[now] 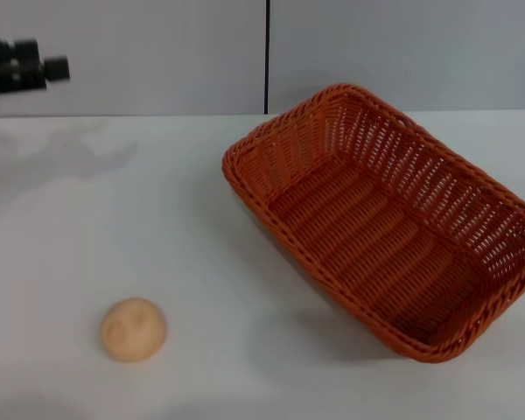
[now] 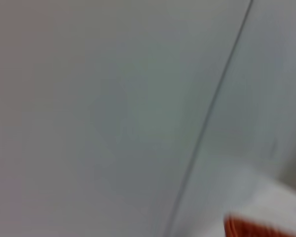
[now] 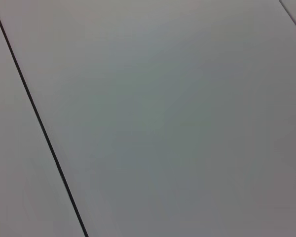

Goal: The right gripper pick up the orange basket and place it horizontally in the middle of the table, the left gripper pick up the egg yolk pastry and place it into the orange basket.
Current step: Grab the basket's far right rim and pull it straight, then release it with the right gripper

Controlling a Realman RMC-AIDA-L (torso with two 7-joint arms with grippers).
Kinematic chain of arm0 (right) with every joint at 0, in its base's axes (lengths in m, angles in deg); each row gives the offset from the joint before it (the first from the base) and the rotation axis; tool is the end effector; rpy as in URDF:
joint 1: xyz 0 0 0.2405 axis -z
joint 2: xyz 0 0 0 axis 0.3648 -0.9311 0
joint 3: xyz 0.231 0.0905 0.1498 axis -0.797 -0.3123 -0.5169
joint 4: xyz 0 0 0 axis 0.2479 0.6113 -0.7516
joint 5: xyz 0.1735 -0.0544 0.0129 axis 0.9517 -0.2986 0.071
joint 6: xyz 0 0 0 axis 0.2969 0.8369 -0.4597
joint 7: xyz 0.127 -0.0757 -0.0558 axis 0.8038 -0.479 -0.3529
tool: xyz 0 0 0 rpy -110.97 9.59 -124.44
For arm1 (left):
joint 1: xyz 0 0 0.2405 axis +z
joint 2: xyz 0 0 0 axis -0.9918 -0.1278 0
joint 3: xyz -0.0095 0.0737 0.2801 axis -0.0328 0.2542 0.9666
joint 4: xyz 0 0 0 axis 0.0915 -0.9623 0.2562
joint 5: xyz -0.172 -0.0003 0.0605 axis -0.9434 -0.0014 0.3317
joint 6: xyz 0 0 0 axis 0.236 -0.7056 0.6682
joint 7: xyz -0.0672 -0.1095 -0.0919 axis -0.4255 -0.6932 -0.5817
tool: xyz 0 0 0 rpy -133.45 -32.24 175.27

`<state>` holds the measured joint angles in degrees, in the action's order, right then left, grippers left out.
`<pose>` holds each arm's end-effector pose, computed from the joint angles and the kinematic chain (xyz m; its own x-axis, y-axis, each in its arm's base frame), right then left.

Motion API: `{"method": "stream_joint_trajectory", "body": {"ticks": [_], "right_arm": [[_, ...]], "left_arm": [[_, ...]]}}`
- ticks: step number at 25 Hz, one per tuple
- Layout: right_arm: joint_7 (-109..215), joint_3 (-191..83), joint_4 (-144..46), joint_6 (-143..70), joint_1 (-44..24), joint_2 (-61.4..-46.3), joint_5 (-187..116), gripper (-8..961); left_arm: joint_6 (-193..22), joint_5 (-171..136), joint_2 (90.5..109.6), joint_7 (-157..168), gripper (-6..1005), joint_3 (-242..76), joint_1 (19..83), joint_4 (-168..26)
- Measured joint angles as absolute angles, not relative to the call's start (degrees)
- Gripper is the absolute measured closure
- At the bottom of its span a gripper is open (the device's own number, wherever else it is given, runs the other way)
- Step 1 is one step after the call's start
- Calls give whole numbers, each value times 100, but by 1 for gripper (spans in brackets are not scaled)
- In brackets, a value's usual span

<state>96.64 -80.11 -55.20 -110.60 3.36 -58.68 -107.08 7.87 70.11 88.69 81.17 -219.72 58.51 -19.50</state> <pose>0.4110 0.2739 0.0982 0.3683 0.2893 -0.8835 -0.9297 0.1099 -0.3516 -0.2967 0.3541 0.1107 0.6949 0.4569 0.5552 0.6693 -0.6934 -0.2671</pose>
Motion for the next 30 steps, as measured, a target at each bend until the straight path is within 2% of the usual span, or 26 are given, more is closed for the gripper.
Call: {"method": "stream_joint_trajectory", "body": {"ticks": [1, 2, 4, 6, 7, 8, 11, 12, 13, 17, 25, 30], "right_arm": [[9664, -8011, -5518, -11060, 336, -5869, -10706, 251], [9664, -8011, -5517, -11060, 335, -5869, -10703, 252], [9664, -8011, -5516, -11060, 336, -5870, -10698, 252], [9664, -8016, -5516, -11060, 336, -5871, -10693, 253], [9664, -8024, -5516, -11060, 332, -5872, -10689, 253], [9663, -8032, -5516, -11060, 328, -5872, -10686, 253], [9664, -8046, -5517, -11060, 313, -5872, -10680, 254], [9664, -8049, -5518, -11061, 310, -5872, -10679, 254], [9664, -8052, -5518, -11061, 306, -5872, -10679, 255], [9664, -8065, -5518, -11062, 303, -5878, -10678, 256], [9703, -8091, -5509, -11074, 354, -5909, -10666, 258], [10569, -7795, -5804, -11269, 367, -5825, -10803, 259]], "left_arm": [[787, 7011, 8869, 8117, 186, -21972, 5851, -1950], [895, 6968, 9123, 8505, 186, -22593, 5846, -1970], [921, 6868, 9395, 8835, 186, -23194, 5845, -2031], [921, 6868, 9395, 8835, 186, -23194, 5845, -2031], [908, 6755, 9584, 9084, 187, -23587, 5847, -2096], [819, 6285, 9965, 9794, 187, -24274, 5888, -2389], [804, 6091, 10055, 10016, 187, -24419, 5913, -2499], [792, 5634, 10220, 10577, 187, -24678, 5966, -2748], [809, 4912, 10305, 11252, 187, -24841, 6055, -3308], [936, 3582, 10303, 12226, 187, -24864, 6159, -4477], [1080, 2679, 10351, 12956, 188, -24877, 6203, -5357], [1199, 2296, 10353, 13810, 188, -24817, 6185, -5860]]}}
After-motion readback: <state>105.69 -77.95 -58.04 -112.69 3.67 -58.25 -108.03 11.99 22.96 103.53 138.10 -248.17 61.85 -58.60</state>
